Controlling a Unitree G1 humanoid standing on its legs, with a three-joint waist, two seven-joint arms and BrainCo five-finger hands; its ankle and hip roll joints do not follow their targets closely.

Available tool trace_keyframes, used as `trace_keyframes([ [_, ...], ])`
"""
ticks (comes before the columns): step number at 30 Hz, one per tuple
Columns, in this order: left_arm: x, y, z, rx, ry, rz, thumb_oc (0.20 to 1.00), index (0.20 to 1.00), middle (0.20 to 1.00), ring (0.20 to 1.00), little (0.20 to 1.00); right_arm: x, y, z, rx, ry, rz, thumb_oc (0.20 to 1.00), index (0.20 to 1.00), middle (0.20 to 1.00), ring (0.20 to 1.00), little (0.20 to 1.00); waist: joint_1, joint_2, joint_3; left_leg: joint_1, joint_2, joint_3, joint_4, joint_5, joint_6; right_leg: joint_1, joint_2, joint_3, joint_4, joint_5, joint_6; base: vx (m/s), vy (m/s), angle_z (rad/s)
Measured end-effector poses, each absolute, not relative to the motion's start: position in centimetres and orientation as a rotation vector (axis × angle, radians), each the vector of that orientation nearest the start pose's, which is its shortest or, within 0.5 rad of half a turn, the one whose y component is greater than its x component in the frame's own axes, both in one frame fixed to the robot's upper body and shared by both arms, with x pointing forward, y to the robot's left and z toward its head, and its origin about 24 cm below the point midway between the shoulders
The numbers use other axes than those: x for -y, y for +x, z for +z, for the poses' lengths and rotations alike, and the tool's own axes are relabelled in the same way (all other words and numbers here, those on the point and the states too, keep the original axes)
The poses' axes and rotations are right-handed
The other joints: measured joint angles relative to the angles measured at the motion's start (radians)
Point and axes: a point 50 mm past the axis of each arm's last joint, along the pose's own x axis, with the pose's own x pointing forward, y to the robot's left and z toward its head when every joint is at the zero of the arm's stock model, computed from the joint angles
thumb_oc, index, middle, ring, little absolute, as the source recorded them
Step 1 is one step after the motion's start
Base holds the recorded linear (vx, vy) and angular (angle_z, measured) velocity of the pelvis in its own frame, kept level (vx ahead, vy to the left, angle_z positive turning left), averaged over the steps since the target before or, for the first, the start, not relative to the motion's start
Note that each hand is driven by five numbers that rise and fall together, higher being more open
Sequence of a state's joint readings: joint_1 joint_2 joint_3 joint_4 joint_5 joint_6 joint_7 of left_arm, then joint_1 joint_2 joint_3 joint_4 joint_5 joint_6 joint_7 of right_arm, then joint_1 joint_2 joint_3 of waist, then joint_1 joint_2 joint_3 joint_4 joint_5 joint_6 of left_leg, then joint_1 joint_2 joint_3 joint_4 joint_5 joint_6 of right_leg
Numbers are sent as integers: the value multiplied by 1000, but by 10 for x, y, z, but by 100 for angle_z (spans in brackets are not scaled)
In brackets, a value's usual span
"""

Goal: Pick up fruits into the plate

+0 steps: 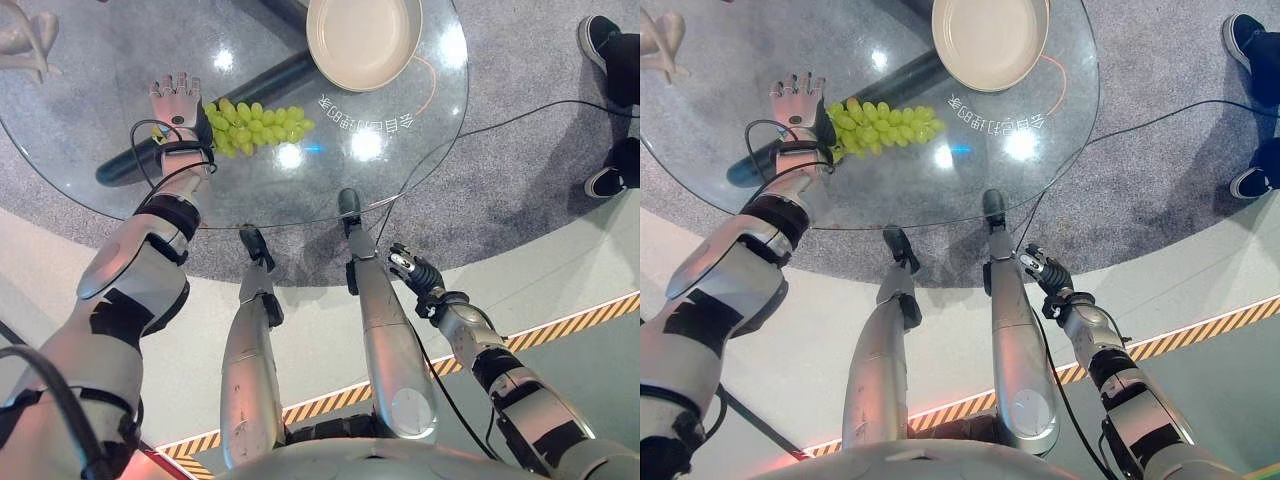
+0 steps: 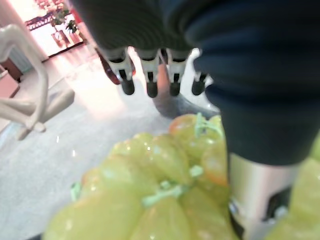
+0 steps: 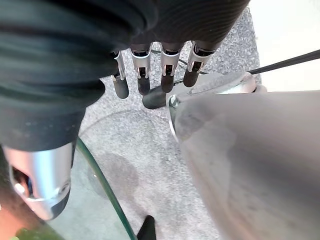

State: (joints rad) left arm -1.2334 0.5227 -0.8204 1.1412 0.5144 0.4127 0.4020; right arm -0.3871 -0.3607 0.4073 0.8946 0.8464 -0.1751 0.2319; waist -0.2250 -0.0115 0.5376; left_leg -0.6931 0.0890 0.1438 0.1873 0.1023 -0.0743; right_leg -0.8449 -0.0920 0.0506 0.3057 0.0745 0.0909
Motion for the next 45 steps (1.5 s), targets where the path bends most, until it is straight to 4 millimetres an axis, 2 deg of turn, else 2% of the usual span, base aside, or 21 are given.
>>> trace_keyframes([
  [11,-213,419,214,2,1843,446,1000,1000,1000,1000,1000,188,294,-29,-346,325,189,1000,1000,1000,1000,1000,-1,-1,0,-18,0,-4,17,-6,0,-9,-1,-1,1,0,0,-1,-2,0],
  [12,-212,419,213,0,1860,436,529,529,529,529,529,188,294,-29,-346,325,190,1000,1000,1000,1000,1000,0,-1,0,-19,0,-4,17,-4,3,-9,-1,-1,1,0,0,0,0,0],
  [13,-212,419,213,-1,1871,430,288,288,288,288,288,187,294,-29,-345,326,191,1000,1000,1000,1000,1000,0,-1,0,-19,0,-4,17,-4,3,-9,-1,-1,1,0,0,0,0,0],
  [14,-211,420,212,-2,1893,416,200,200,200,200,200,187,294,-29,-344,328,192,1000,1000,1000,1000,1000,1,-1,0,-19,0,-4,17,-3,3,-9,-1,-1,1,-1,1,0,0,0],
  [19,-207,420,207,8,1899,394,200,200,200,200,200,184,295,-28,-334,340,193,1000,1000,1000,1000,1000,-1,-1,0,-19,0,-5,16,-3,3,-9,-1,-1,1,-1,1,0,0,0],
  [30,-213,418,200,-24,1906,393,200,200,200,200,200,181,296,-28,-329,355,192,1000,1000,1000,1000,1000,1,-1,0,-14,0,-12,16,-2,4,1,-1,-8,2,3,-4,-3,0,1],
  [45,-213,415,180,-41,1905,335,200,200,200,200,200,180,295,-29,-333,356,190,1000,1000,1000,1000,1000,0,-1,0,29,0,-16,13,-1,5,46,-1,-13,1,1,-1,0,0,0],
])
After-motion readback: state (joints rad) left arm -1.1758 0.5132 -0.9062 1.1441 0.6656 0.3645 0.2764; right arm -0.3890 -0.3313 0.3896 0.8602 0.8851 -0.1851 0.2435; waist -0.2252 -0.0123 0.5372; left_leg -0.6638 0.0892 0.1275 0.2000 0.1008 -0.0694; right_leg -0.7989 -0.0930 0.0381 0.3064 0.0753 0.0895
